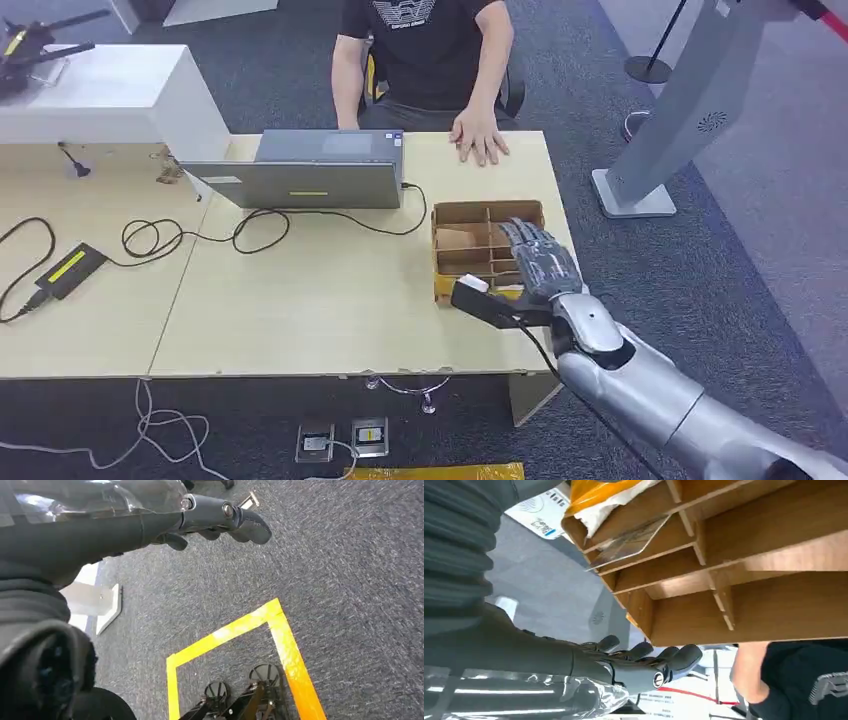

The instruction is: Pass the card to the sensor for recognition and then transmit it.

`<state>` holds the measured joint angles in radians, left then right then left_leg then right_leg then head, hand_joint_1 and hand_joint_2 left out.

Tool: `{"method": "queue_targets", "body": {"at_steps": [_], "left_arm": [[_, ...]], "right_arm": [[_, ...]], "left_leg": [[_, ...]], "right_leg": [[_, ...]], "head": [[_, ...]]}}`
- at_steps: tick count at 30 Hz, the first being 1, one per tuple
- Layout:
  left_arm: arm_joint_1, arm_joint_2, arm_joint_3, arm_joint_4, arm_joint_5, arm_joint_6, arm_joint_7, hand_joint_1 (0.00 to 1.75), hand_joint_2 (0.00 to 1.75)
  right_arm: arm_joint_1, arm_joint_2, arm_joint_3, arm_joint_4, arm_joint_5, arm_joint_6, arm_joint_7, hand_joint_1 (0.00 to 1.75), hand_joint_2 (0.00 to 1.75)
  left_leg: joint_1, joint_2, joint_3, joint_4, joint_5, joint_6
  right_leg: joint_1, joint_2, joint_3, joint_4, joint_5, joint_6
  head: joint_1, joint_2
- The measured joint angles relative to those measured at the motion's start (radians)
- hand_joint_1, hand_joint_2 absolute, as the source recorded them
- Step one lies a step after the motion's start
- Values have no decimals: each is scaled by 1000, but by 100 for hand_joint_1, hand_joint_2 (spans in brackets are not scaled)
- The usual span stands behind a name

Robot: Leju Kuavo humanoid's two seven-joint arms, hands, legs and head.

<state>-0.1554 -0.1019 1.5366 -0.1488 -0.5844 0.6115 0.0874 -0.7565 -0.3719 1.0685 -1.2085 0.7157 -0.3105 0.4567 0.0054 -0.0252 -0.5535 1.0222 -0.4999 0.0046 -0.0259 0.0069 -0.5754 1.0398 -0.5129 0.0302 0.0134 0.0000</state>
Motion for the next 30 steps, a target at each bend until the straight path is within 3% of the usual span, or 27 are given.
{"method": "queue_targets", "body": {"at_steps": [12, 30], "left_arm": [[0, 0, 0, 0, 1, 6, 0, 0, 0], [0, 0, 0, 0, 17, 14, 1, 0, 0]], "right_arm": [[-11, -10, 0, 1, 39, 66, 52, 0, 175], [-12, 8, 0, 9, 36, 80, -10, 0, 175]], "left_leg": [[0, 0, 0, 0, 0, 0], [0, 0, 0, 0, 0, 0]], "right_leg": [[0, 0, 0, 0, 0, 0], [0, 0, 0, 0, 0, 0]], "head": [[0, 0], [0, 0]]}}
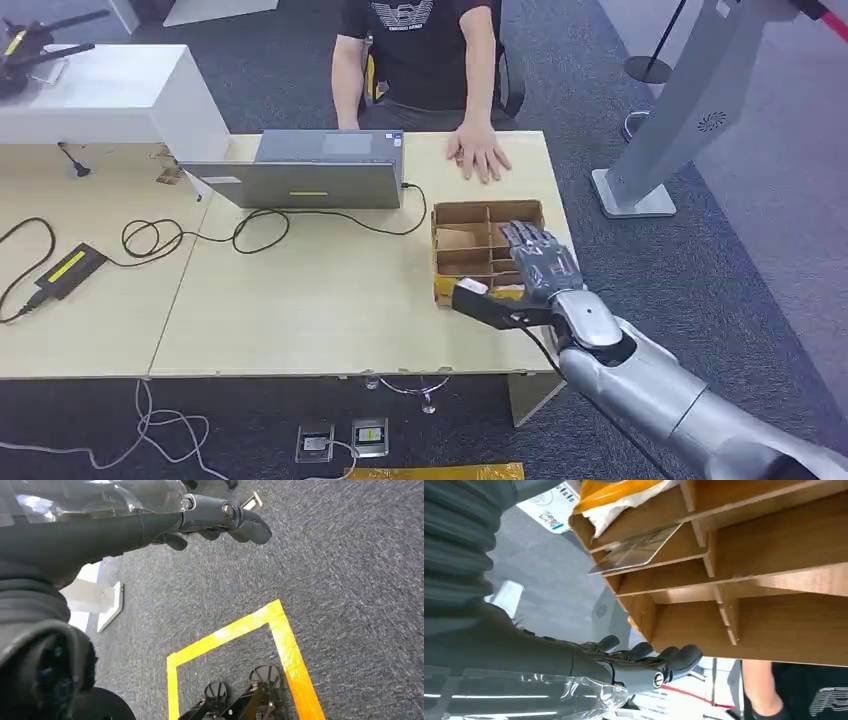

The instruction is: Pass the card to the sensor for recognition and then transmit it.

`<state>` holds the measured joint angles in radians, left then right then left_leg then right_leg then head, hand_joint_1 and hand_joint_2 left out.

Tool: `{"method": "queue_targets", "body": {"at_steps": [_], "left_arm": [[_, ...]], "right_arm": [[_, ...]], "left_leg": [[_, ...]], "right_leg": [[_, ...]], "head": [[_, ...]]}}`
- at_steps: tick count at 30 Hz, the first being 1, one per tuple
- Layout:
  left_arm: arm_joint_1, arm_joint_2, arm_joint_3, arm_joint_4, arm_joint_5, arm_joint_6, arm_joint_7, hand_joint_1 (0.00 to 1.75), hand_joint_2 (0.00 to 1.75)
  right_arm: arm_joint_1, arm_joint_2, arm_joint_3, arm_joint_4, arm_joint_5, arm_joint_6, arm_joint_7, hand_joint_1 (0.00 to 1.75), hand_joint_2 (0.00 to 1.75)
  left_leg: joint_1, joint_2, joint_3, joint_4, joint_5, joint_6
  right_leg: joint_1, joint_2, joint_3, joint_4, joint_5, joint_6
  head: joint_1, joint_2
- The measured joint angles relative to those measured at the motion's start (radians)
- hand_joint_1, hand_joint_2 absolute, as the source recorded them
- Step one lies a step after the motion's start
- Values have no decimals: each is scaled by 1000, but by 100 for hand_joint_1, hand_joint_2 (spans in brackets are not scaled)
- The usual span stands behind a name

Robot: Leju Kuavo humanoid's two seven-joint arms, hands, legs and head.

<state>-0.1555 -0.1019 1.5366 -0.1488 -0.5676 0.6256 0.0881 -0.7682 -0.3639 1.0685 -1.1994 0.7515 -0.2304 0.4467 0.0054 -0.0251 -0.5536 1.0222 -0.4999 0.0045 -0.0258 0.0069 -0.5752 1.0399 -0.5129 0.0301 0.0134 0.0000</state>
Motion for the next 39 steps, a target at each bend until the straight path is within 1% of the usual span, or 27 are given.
{"method": "queue_targets", "body": {"at_steps": [7, 10, 11, 12, 13, 14, 16, 17, 18, 19, 25, 39], "left_arm": [[0, 0, 0, 0, 11, -1, 3, 0, 0], [0, 0, 0, 0, 11, -1, 3, 0, 0], [0, 0, 0, 0, 11, -1, 3, 0, 0], [0, 0, 0, 0, 10, -1, 3, 0, 0], [0, 0, 0, 0, 10, 0, 3, 0, 0], [0, 0, 0, 0, 10, 0, 3, 0, 0], [0, 0, 0, 0, 10, 0, 3, 0, 0], [0, 0, 0, 0, 11, 0, 3, 0, 0], [0, 0, 0, 0, 11, 0, 3, 0, 0], [0, 0, 0, 0, 13, 0, 3, 0, 0], [0, 0, 0, 0, 19, -1, 3, 0, 0], [0, 0, 0, 0, 24, -2, 3, 0, 0]], "right_arm": [[0, 26, 0, 23, -2, 0, -22, 0, 175], [0, 29, 0, 34, 1, -3, -24, 0, 175], [0, 30, 0, 37, 1, -3, -24, 19, 175], [0, 32, 0, 39, 1, -3, -24, 23, 175], [0, 32, 0, 42, 1, -3, -24, 140, 175], [0, 32, 0, 44, 1, -3, -24, 115, 175], [0, 32, 0, 48, -2, -3, -24, 35, 175], [0, 32, 0, 49, -2, -3, -24, 9, 175], [0, 32, 0, 51, -1, -3, -23, 9, 175], [0, 32, 0, 53, 2, -5, -21, 0, 175], [0, 32, 0, 64, 32, -14, -4, 0, 175], [0, 32, 0, 87, 47, -15, 2, 0, 175]], "left_leg": [[0, 0, 0, 0, 0, 0], [0, 0, 0, 0, 0, 0], [0, 0, 0, 0, 0, 0], [0, 0, 0, 0, 0, 0], [0, 0, 0, 0, 0, 0], [0, 0, 0, 0, 0, 0], [0, 0, 0, 0, 0, 0], [0, 0, 0, 0, 0, 0], [0, 0, 0, 0, 0, 0], [0, 0, 0, 0, 0, 0], [0, 0, 0, 0, 0, 0], [0, 0, 0, 0, 0, 0]], "right_leg": [[0, 0, 0, 0, 0, 0], [0, 0, 0, 0, 0, 0], [0, 0, 0, 0, 0, 0], [0, 0, 0, 0, 0, 0], [0, 0, 0, 0, 0, 0], [0, 0, 0, 0, 0, 0], [0, 0, 0, 0, 0, 0], [0, 0, 0, 0, 0, 0], [0, 0, 0, 0, 0, 0], [0, 0, 0, 0, 0, 0], [0, 0, 0, 0, 0, 0], [0, 0, 0, 0, 0, 0]], "head": [[0, 0], [0, 0], [0, 0], [0, 0], [0, 0], [0, 0], [0, 0], [0, 0], [0, 0], [0, 0], [0, 0], [0, 0]]}}
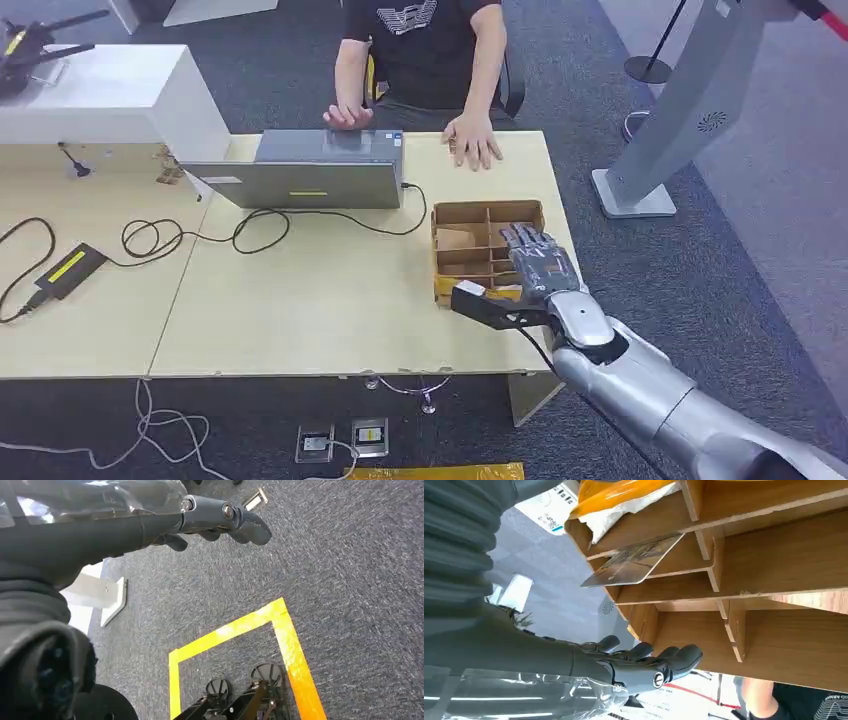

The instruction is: Pass the card to the sensor for recognition and then transmit it.

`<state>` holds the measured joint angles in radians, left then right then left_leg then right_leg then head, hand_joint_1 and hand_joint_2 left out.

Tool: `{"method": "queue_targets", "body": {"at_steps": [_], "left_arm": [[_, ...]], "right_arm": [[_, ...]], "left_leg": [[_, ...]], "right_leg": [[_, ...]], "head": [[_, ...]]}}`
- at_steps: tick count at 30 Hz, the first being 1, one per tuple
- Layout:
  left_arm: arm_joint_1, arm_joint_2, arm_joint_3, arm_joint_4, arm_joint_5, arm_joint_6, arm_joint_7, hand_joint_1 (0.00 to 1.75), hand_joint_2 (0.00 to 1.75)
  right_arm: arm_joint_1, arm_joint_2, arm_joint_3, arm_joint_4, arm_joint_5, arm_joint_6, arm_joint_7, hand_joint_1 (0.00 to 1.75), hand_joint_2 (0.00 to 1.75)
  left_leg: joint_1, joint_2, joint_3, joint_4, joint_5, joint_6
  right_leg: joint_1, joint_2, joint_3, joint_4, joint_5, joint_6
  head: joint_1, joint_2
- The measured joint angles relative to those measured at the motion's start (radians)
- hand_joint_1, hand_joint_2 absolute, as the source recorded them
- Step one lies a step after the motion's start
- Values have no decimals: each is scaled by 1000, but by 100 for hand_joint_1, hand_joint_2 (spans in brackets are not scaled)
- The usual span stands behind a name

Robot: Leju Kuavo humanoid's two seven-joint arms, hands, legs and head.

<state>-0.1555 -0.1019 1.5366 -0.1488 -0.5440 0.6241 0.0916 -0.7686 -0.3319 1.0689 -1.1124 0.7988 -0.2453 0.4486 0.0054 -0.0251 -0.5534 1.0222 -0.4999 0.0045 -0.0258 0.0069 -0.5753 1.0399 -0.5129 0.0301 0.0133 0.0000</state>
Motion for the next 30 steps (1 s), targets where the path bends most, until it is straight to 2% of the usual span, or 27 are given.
{"method": "queue_targets", "body": {"at_steps": [1, 2, 14, 30], "left_arm": [[0, 0, 0, 0, 2, 0, 0, 0, 0], [0, 0, 0, 0, 3, 0, 0, 0, 0], [0, 0, 0, 0, 31, 5, 0, 0, 0], [0, 0, 0, 0, 40, 11, 0, 0, 0]], "right_arm": [[0, 0, 0, 2, 6, 0, 2, 169, 175], [0, 0, 0, 4, 8, 2, 3, 175, 175], [0, 7, 0, 24, 6, 11, -31, 175, 175], [-12, 37, 0, 89, -47, -21, -98, 175, 175]], "left_leg": [[0, 0, 0, 0, 0, 0], [0, 0, 0, 0, 0, 0], [0, 0, 0, 0, 0, 0], [0, 0, 1, 0, 0, 0]], "right_leg": [[0, 0, 0, 0, 0, 0], [0, 0, 0, 0, 0, 0], [0, 0, 0, 0, 0, 0], [0, 0, 0, 0, 0, 0]], "head": [[0, 0], [0, 0], [0, 0], [0, 0]]}}
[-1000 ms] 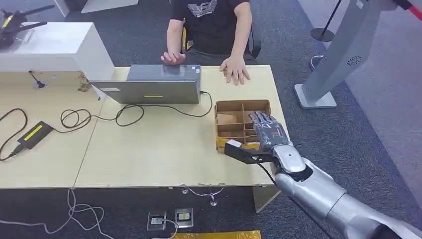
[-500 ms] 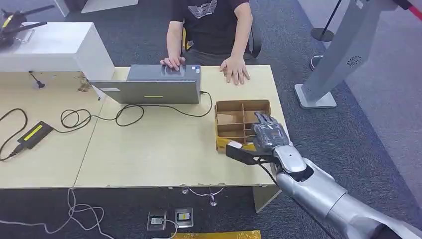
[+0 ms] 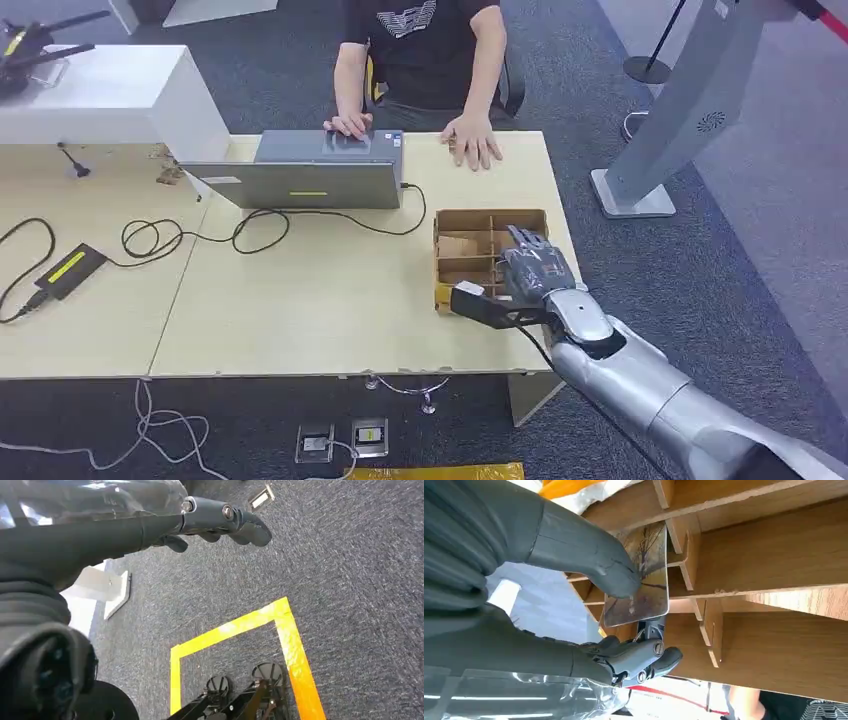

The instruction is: Pass the card to the sensor for recognition and then transmit it.

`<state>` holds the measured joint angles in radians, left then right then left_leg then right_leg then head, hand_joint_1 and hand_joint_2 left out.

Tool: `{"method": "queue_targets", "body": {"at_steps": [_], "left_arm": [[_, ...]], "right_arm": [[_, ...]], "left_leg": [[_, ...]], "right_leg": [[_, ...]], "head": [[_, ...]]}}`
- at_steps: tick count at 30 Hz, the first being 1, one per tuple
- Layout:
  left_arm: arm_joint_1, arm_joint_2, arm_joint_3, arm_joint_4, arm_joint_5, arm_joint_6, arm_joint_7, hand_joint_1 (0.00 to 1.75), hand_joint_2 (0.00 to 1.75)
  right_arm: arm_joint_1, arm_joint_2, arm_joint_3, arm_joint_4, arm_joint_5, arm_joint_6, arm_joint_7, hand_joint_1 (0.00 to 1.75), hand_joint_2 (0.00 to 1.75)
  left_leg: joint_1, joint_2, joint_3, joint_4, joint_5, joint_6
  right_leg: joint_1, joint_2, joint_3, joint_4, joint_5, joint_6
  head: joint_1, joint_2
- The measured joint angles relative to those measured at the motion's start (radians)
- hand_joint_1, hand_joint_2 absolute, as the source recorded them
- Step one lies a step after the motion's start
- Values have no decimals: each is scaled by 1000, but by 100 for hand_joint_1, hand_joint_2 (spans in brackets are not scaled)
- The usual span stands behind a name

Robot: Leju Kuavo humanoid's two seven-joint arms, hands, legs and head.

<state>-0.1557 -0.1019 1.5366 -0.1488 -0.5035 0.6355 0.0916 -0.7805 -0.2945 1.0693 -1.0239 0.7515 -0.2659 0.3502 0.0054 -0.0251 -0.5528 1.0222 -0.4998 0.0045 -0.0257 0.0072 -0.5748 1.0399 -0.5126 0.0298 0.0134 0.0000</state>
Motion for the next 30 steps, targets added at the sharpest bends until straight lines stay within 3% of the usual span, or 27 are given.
{"method": "queue_targets", "body": {"at_steps": [8, 12, 21, 30], "left_arm": [[0, 0, 0, 0, -1, 0, 0, 0, 0], [0, 0, 0, 0, -1, 0, 0, 0, 0], [0, 0, 0, 0, -1, 0, 0, 0, 0], [0, 0, 0, 0, -1, -10, -11, 0, 0]], "right_arm": [[-1, 11, 0, 17, -9, -20, -6, 175, 175], [-5, 15, 0, 22, 22, -81, 6, 175, 175], [-29, 17, -1, 11, 68, -145, 34, 175, 175], [-109, 11, -53, -108, 204, -235, 86, 175, 175]], "left_leg": [[0, 0, 1, 0, 1, -1], [0, 0, 0, 0, 1, -1], [0, 0, 0, 0, 1, -1], [0, 0, 0, 0, 1, -2]], "right_leg": [[0, 0, 0, 0, 0, 0], [0, 0, 0, 0, 1, 0], [0, 0, 0, 0, 1, 0], [0, 1, 0, 0, 1, -1]], "head": [[0, 0], [0, 0], [0, 0], [0, 0]]}}
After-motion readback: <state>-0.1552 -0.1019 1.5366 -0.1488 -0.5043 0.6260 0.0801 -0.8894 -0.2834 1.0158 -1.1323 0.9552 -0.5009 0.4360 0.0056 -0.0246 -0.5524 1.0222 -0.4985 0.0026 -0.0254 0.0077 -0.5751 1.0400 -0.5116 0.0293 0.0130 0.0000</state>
